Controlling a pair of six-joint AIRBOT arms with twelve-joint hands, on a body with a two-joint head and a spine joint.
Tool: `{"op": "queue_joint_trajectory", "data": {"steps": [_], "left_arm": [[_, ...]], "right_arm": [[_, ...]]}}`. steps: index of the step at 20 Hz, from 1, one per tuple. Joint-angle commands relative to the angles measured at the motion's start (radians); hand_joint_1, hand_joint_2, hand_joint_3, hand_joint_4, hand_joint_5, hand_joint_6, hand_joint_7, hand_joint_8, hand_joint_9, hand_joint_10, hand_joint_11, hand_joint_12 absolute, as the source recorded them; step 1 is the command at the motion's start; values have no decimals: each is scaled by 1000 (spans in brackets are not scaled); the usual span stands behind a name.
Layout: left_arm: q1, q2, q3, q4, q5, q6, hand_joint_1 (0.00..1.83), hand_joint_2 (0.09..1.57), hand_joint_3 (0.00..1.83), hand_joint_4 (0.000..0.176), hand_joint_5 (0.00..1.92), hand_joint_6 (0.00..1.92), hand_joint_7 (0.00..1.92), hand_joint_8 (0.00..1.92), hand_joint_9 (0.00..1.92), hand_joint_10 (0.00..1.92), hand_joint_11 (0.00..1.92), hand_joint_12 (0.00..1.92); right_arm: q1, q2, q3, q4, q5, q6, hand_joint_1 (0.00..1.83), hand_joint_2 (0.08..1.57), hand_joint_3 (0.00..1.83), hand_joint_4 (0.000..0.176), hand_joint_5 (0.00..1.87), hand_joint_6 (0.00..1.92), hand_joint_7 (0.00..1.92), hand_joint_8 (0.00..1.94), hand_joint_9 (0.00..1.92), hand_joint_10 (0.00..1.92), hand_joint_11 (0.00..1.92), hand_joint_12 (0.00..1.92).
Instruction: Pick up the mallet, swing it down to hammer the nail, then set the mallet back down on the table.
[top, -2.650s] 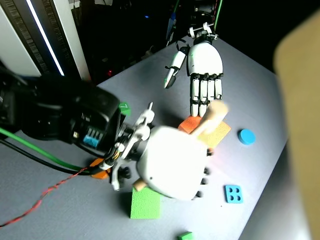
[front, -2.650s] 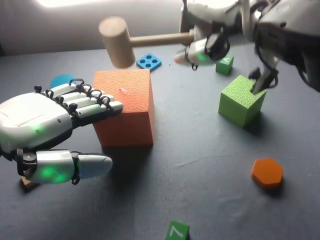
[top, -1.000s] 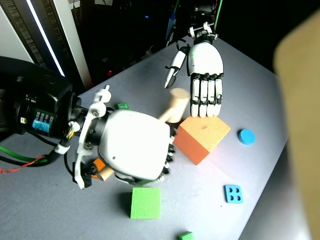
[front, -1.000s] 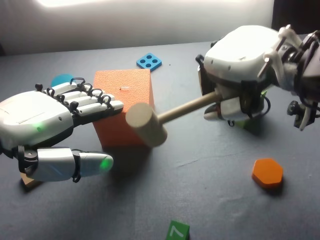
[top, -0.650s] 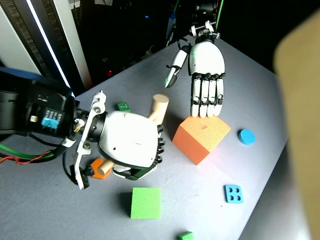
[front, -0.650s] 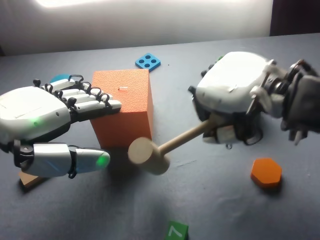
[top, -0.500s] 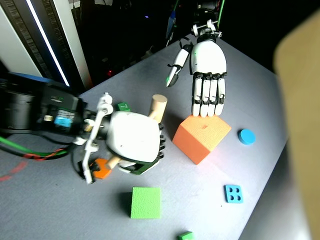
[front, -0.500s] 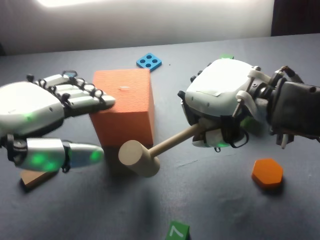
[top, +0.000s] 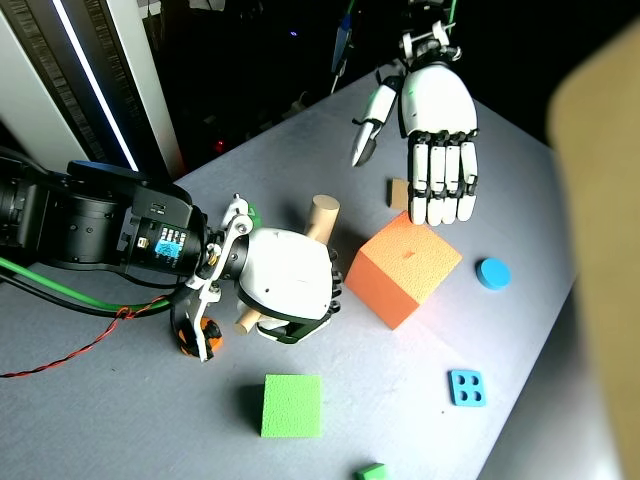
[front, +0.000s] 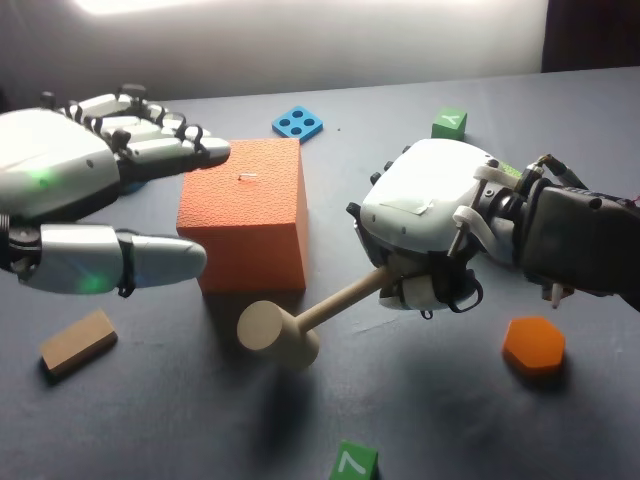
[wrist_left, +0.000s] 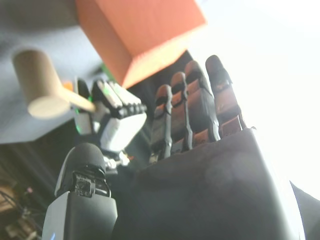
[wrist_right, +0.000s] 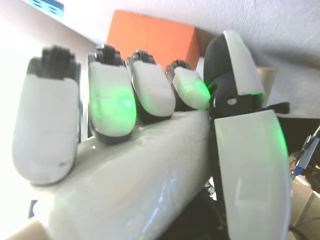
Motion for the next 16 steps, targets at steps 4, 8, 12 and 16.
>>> {"op": "queue_joint_trajectory", "data": {"steps": [4,8,12,16], "left_arm": [[-52,52,-37,17,-79,-10,0,1230,0,0,163,4,211,3,207,3,0,424],[-62,93,-87,36,-70,-10,0,1232,0,0,160,0,200,0,199,1,0,435],[-64,100,-101,102,-67,-70,0,1231,0,0,167,1,217,2,219,4,0,466],[-69,100,-104,111,-64,-70,0,1231,1,0,168,2,215,2,216,1,0,451]], "right_arm": [[-4,1,1,-30,81,-1,421,1342,0,0,695,1796,844,1859,873,1879,961,1849],[-7,0,1,-31,83,-1,380,1348,0,0,594,1306,707,1351,686,1364,636,1488],[-17,6,-1,-31,78,-6,454,1239,0,0,740,770,876,814,795,946,618,1306],[-19,19,-12,-31,75,-6,485,1171,0,0,845,412,950,467,834,632,535,1221]]}}
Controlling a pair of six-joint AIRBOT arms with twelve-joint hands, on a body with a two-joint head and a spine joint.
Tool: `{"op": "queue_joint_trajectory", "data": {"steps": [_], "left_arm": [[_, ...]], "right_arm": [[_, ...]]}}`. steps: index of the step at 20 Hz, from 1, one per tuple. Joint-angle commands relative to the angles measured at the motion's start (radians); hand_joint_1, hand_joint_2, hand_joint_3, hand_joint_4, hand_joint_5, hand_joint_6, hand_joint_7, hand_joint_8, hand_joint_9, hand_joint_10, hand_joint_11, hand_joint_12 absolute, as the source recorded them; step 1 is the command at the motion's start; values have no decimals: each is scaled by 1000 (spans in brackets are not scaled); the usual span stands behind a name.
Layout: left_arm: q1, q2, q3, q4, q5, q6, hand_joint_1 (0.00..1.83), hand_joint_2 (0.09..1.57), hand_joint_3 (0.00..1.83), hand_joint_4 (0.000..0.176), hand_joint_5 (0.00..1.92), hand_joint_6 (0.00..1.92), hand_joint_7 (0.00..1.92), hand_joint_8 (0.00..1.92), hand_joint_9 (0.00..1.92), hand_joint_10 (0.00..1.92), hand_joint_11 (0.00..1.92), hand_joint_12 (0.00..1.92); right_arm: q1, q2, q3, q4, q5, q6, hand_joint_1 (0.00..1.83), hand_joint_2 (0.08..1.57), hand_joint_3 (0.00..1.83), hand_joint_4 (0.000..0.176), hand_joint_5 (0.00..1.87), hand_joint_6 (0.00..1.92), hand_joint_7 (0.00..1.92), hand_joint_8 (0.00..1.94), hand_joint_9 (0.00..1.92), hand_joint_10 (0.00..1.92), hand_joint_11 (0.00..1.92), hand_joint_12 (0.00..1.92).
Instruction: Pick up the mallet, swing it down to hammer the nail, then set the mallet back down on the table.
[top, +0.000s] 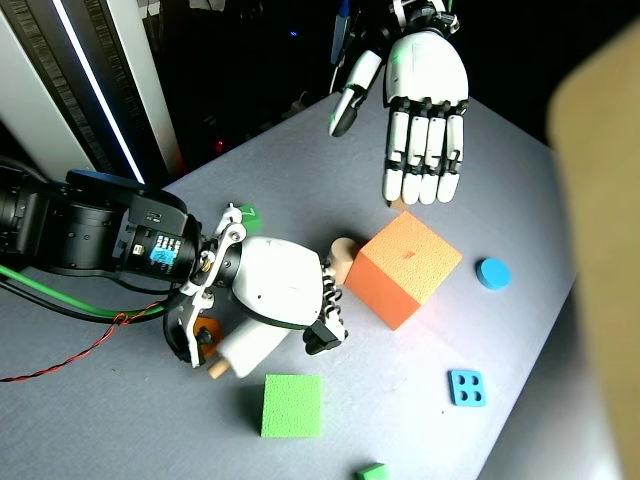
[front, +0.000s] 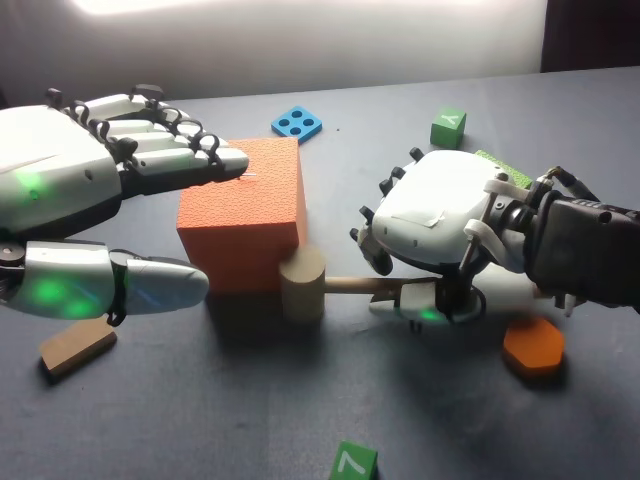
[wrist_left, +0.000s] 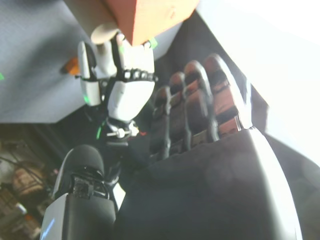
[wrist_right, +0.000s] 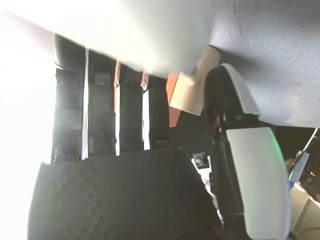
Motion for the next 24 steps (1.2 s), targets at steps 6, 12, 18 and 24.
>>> {"op": "queue_joint_trajectory", "data": {"steps": [6,12,18,24], "left_arm": [[-14,9,-4,-28,-107,-4,0,1224,0,0,147,1,195,1,196,2,0,403],[-24,9,-13,-28,-96,1,0,1235,0,0,139,5,190,8,182,6,0,360],[-33,8,-37,-28,-56,22,0,1246,1,0,426,24,589,41,527,61,0,903],[-65,4,-76,-28,-29,49,134,1284,0,0,215,1845,302,1851,369,1860,381,1902]], "right_arm": [[39,60,-53,-23,90,7,289,1186,1,0,763,55,816,128,654,413,263,1228],[137,268,-236,-23,97,111,323,1170,0,0,632,0,680,12,511,276,65,1220],[193,441,-412,380,51,-252,383,1135,0,0,728,136,710,406,528,795,173,1395],[201,596,-540,554,83,-449,471,1115,0,0,491,1912,553,1938,662,1919,684,1920]]}}
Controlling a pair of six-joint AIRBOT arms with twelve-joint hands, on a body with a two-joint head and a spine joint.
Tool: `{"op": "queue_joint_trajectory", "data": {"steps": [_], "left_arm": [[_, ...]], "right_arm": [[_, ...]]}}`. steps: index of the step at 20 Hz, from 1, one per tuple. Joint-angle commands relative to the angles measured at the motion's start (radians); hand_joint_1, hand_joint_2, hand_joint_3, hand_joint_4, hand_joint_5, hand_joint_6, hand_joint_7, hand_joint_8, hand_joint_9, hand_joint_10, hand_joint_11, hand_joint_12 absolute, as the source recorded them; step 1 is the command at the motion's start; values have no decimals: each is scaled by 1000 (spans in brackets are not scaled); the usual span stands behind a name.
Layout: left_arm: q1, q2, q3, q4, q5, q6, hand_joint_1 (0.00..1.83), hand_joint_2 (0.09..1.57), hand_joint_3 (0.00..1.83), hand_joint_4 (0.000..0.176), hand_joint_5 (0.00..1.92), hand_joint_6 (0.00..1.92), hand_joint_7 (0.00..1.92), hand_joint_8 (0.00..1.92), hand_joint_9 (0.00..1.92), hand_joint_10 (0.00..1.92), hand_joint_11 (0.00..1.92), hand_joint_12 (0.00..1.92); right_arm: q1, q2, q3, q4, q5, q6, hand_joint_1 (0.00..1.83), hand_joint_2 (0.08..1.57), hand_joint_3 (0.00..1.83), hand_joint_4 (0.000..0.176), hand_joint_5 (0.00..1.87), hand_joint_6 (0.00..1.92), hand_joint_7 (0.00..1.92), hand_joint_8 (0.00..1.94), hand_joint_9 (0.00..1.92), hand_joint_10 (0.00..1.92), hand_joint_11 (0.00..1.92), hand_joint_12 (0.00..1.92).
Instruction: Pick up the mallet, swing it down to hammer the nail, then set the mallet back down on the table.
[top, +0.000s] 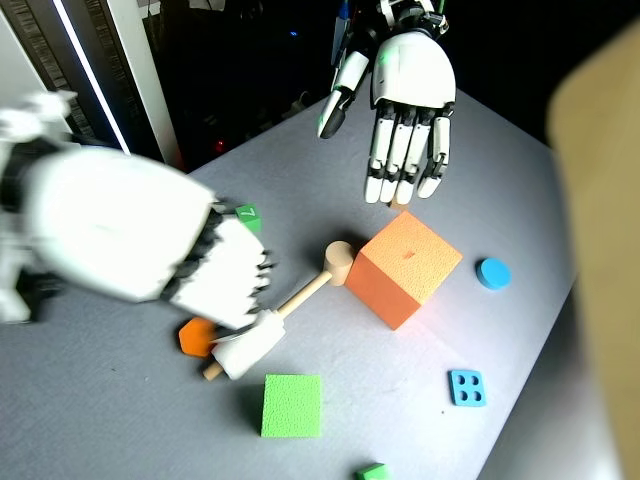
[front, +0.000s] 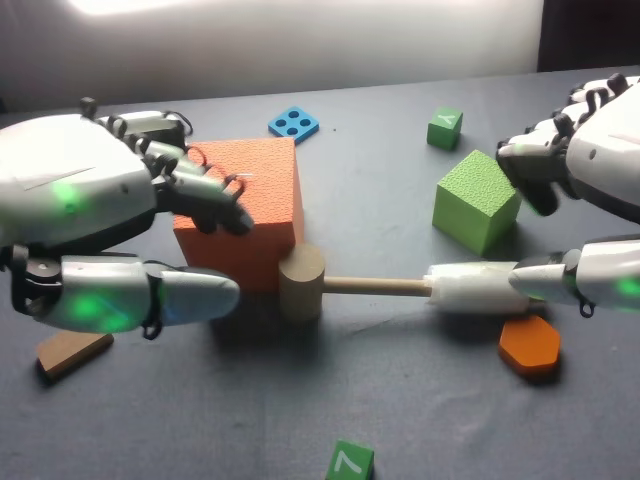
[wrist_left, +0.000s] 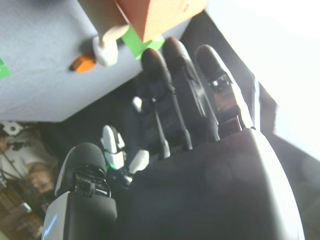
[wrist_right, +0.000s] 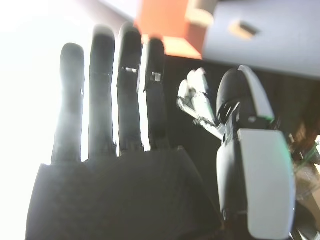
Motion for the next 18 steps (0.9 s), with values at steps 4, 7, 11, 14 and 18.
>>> {"op": "queue_joint_trajectory", "data": {"steps": [4,7,11,14,18], "left_arm": [[-39,-13,-11,-25,-84,9,161,1290,2,0,1189,1886,1245,1921,1196,1921,1154,1921],[-59,-29,-8,-25,-78,7,189,1246,0,173,1304,1831,1410,1844,1442,1879,1411,1921],[-57,-31,-5,-25,-87,6,740,1455,10,176,1352,1914,1549,1917,1633,1920,1693,1921],[-54,-31,-1,-25,-93,1,1176,1392,0,176,1395,1921,1489,1921,1526,1921,1556,1921],[-53,-31,-1,-25,-93,-1,1007,1443,2,176,1487,1921,1560,1921,1585,1921,1555,1921]], "right_arm": [[33,-15,-8,-33,57,-8,324,1116,1,0,1326,1921,1368,1941,1492,1921,1622,1921],[33,-21,-7,-33,69,-15,234,1156,4,38,1669,1921,1710,1941,1787,1921,1900,1921],[34,-23,-6,-33,69,-18,678,1453,49,169,1653,1921,1788,1941,1853,1921,1921,1921],[41,-25,-5,-38,65,-18,1011,1451,23,176,1586,1921,1728,1941,1826,1921,1920,1921],[29,-24,7,-210,59,107,936,1463,20,176,1567,1921,1712,1941,1814,1921,1919,1921]]}}
